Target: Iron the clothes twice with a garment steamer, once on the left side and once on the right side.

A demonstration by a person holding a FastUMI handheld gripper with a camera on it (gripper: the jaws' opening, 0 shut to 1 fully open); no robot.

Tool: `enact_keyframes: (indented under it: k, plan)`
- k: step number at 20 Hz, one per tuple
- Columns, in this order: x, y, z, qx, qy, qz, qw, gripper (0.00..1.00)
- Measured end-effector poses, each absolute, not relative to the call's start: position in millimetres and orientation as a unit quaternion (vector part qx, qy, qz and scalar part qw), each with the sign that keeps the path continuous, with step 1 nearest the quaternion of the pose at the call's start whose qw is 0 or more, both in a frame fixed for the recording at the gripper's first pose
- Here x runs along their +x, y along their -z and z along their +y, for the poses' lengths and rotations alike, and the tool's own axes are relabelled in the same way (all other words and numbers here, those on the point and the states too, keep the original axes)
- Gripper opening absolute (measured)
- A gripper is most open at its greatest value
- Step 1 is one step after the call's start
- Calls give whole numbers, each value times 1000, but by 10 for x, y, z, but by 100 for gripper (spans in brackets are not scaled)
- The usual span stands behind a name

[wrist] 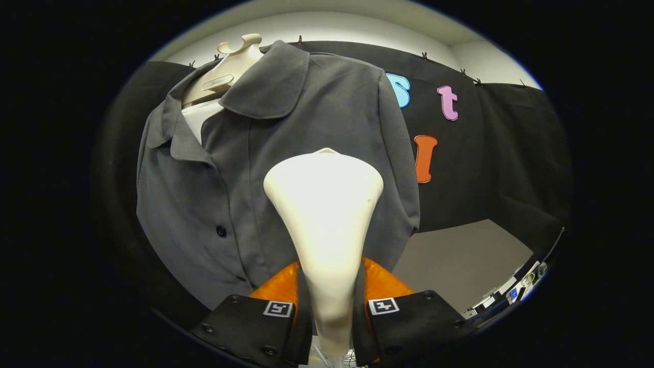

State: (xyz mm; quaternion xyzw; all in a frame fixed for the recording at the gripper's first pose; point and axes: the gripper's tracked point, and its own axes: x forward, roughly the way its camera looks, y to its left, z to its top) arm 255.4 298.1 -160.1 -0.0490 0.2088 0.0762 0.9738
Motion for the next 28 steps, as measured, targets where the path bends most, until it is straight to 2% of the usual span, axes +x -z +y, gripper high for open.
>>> enact_keyframes:
  k: [28]
  plan:
    - [1972, 3143, 2672, -71, -65, 325, 941, 40]
